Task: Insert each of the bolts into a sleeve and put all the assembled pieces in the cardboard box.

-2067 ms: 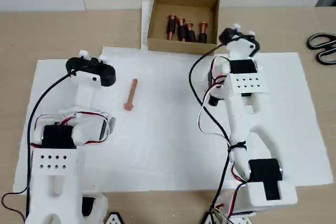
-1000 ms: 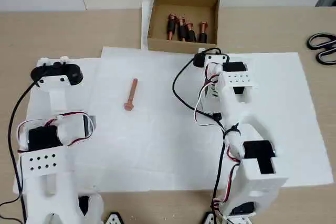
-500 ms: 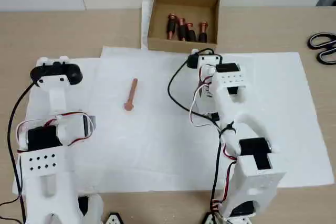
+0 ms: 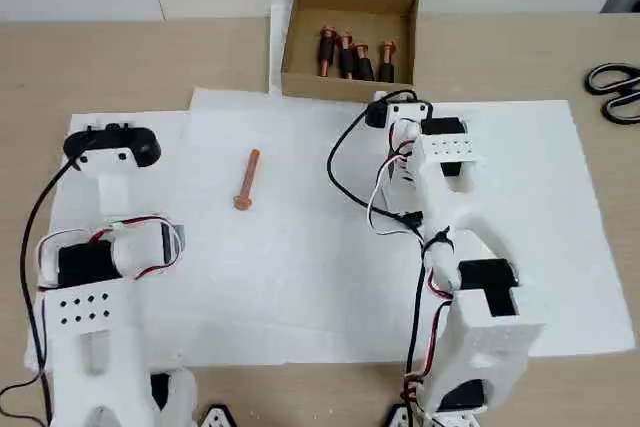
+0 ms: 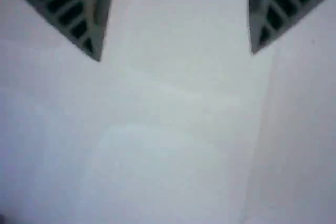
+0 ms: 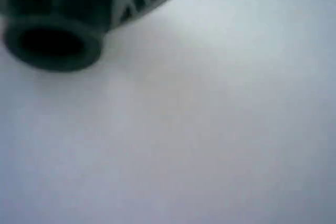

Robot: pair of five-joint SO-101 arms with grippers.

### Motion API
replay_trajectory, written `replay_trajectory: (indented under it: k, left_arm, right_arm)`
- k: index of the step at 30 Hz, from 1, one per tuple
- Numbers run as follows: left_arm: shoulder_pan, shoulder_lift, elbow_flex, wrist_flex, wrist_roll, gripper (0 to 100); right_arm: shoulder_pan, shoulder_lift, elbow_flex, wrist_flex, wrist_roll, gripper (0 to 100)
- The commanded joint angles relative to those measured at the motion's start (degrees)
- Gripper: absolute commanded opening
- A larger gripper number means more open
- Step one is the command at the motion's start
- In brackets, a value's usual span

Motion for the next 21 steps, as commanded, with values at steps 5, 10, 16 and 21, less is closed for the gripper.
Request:
replay_trajectory:
  k: [5,10,16,21]
  left_arm:
    - [-0.09,0.0,-10.86,5.27,-0.09,18]
    - [5.63,7.91,-21.23,10.55,-3.16,18]
    - [11.69,32.97,-36.97,12.4,-4.31,17]
    - [16.09,52.13,-51.12,13.01,-3.6,17]
  right_arm:
    - [1.98,-12.26,-11.6,15.6,4.04,0.4]
    - [1.98,-19.21,-13.36,20.7,4.92,0.4]
    - [2.07,-22.81,-13.1,21.49,5.01,0.4]
    - [2.07,-22.81,-13.1,22.02,4.84,0.4]
